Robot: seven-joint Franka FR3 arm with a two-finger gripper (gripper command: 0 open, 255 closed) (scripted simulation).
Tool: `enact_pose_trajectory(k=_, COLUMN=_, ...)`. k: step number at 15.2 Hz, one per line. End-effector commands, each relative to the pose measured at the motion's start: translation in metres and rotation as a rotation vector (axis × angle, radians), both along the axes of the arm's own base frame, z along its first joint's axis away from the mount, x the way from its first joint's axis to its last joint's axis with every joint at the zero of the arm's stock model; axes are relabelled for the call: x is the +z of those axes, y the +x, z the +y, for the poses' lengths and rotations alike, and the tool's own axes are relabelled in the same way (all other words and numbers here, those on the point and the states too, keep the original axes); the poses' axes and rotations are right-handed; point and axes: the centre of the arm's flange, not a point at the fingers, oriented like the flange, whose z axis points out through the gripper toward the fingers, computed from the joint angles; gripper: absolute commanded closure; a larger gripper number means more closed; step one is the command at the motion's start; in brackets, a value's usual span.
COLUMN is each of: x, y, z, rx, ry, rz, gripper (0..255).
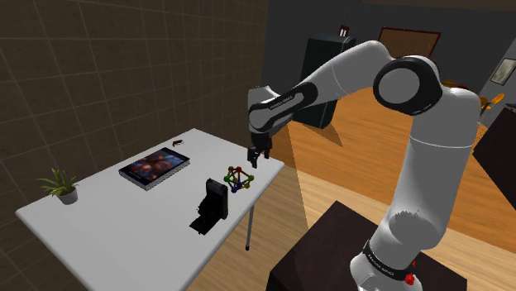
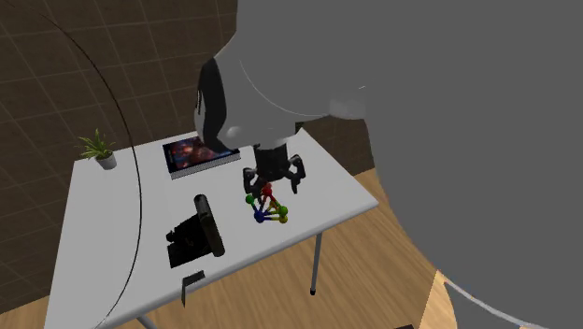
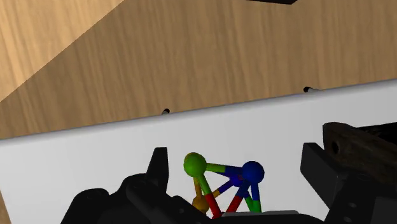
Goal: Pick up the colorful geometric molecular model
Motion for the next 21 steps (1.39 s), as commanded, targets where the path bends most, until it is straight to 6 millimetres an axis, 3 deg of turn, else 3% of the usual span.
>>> enact_pose_trajectory(k=1, x=-0.017, y=0.021, z=0.001, rx=0.012, ry=0.006, rz=-0.006, gripper=0)
enact_pose_trajectory(k=10, x=-0.080, y=0.116, z=0.016, rx=0.067, ry=0.033, rz=-0.033, gripper=0)
enact_pose_trajectory(k=18, x=-0.120, y=0.117, z=0.016, rx=0.068, ry=0.033, rz=-0.033, gripper=0)
enact_pose_trajectory(k=20, x=-0.120, y=0.117, z=0.016, rx=0.068, ry=0.033, rz=-0.033, gripper=0)
enact_pose_trajectory(k=21, x=-0.121, y=0.117, z=0.016, rx=0.068, ry=0.033, rz=-0.033, gripper=255)
